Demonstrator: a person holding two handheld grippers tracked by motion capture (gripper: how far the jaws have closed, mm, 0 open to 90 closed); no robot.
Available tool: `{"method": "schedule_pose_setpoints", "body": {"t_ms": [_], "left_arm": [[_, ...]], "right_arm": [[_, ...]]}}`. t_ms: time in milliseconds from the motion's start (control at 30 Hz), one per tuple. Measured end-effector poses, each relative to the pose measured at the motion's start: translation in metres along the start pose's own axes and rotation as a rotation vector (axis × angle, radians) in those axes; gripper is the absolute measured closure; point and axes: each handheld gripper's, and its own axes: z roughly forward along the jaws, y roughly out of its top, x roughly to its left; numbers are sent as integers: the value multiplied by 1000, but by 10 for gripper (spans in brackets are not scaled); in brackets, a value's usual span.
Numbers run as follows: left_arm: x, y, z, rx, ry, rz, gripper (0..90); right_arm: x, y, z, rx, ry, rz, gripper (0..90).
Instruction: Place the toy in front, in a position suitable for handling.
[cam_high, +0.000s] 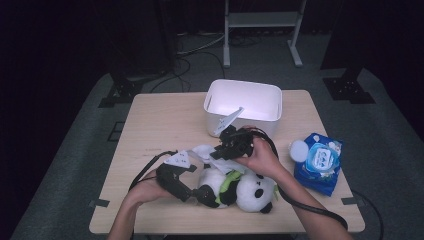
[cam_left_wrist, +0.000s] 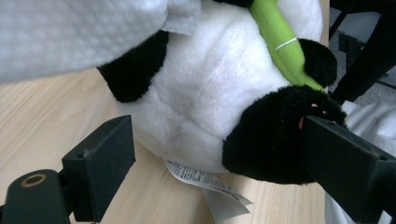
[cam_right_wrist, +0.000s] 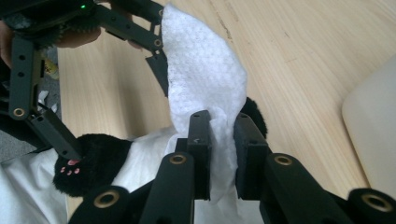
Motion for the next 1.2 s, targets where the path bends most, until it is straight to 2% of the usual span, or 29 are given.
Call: {"method": "schedule_pose_setpoints", "body": {"t_ms": [133, 333, 467, 600, 767, 900, 1167, 1200], "left_arm": [[0, 0, 0, 1, -3, 0, 102], [-1, 0, 1, 10, -12, 10, 101], [-2, 1, 1, 10, -20, 17, 101], [-1, 1, -1, -4, -37, 24, 101], [-1, 3, -9, -56, -45, 17, 102], [-1, 5, -10, -71, -28, 13, 102], [0, 9, 2, -72, 9, 0, 104], [1, 10, 4, -76, 16, -11, 143]], "right_arm": [[-3, -6, -2, 10, -5, 4, 805], [-12, -27, -13, 36, -26, 49, 809], [-17, -41, -21, 36, -12, 77, 809], [-13, -46, -17, 49, 14, 71, 809], [-6, -45, -10, 47, 34, 41, 810], [-1, -44, -11, 44, 49, 38, 810], [7, -44, -12, 32, 85, 11, 803], [10, -43, -12, 31, 95, 4, 792]]}}
